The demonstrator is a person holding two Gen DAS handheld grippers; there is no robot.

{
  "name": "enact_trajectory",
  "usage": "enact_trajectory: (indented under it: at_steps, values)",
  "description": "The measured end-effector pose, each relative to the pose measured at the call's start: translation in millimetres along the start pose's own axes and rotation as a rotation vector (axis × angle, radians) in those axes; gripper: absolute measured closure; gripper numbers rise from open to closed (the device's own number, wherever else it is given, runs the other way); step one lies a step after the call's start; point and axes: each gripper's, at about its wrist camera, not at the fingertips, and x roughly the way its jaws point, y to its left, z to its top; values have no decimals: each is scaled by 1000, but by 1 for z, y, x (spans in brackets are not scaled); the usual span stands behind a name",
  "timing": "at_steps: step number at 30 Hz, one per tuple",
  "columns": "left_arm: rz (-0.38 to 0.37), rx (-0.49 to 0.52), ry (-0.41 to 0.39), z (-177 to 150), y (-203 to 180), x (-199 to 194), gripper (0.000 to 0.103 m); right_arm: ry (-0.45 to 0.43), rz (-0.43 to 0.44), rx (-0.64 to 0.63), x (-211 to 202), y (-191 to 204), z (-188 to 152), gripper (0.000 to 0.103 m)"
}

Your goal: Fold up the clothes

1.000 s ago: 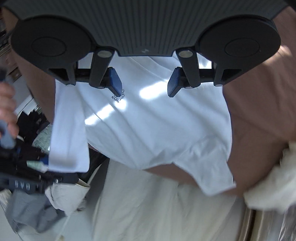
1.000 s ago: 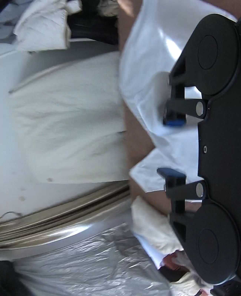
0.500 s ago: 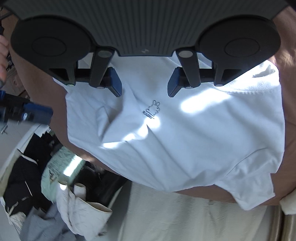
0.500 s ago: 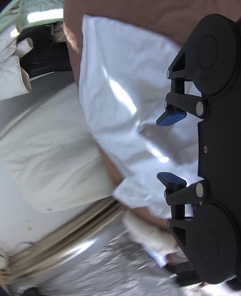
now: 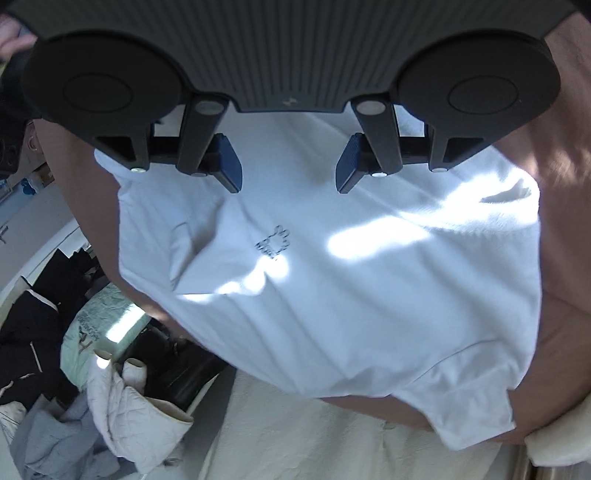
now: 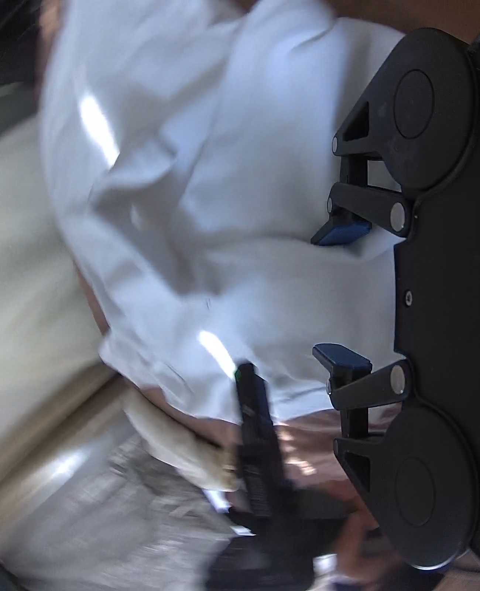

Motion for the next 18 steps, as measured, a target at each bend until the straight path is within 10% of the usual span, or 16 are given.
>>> enact_trajectory:
  at_steps: [18]
  values:
    - [-53, 278, 35, 30, -49, 54, 39, 58, 23, -230, 14, 33, -17, 36]
